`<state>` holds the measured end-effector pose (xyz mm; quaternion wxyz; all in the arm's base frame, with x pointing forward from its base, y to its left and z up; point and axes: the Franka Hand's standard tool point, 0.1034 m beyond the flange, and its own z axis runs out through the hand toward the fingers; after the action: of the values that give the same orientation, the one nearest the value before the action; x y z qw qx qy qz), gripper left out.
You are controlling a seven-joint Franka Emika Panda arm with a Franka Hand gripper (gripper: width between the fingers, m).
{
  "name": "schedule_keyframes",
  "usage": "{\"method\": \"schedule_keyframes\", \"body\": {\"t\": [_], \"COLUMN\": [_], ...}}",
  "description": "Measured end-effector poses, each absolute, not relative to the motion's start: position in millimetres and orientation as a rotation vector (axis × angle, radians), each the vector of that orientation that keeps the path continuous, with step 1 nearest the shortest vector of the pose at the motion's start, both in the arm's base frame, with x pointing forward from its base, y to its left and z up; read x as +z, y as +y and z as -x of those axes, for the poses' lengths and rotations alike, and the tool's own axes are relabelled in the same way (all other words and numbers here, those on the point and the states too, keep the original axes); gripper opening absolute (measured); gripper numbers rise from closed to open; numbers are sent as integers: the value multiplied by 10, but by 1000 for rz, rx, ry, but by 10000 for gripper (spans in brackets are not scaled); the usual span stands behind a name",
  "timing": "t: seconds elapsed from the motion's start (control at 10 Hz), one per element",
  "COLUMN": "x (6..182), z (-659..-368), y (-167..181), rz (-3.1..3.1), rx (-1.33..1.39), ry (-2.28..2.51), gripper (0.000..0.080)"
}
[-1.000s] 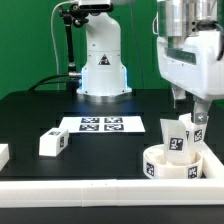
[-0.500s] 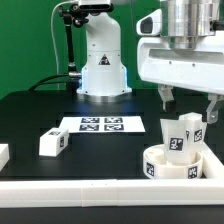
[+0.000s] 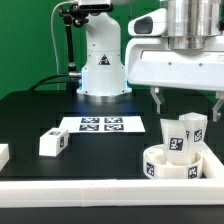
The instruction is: Assemble stool
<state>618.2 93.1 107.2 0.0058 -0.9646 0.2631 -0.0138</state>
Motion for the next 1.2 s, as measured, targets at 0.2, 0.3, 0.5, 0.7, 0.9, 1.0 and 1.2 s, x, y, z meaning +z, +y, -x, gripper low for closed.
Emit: {"method": "schedule_keyframes", "body": {"t": [0.2, 0.3, 0.5, 0.7, 0.9, 1.0, 1.2], "x": [1081, 1095, 1108, 1108, 1108, 1104, 1098], "z": [-6195, -6212, -6232, -6234, -6236, -6230, -6221], "y": [892, 883, 866, 857, 835, 853, 873], "rz": [3135, 3166, 3178, 3177, 3168, 3161, 3096], "rx": [-58, -63, -65, -63, -57, -49, -29], "ry": [419, 227, 6, -138, -396, -574, -923], "gripper": [649, 649, 649, 649, 649, 649, 649]}}
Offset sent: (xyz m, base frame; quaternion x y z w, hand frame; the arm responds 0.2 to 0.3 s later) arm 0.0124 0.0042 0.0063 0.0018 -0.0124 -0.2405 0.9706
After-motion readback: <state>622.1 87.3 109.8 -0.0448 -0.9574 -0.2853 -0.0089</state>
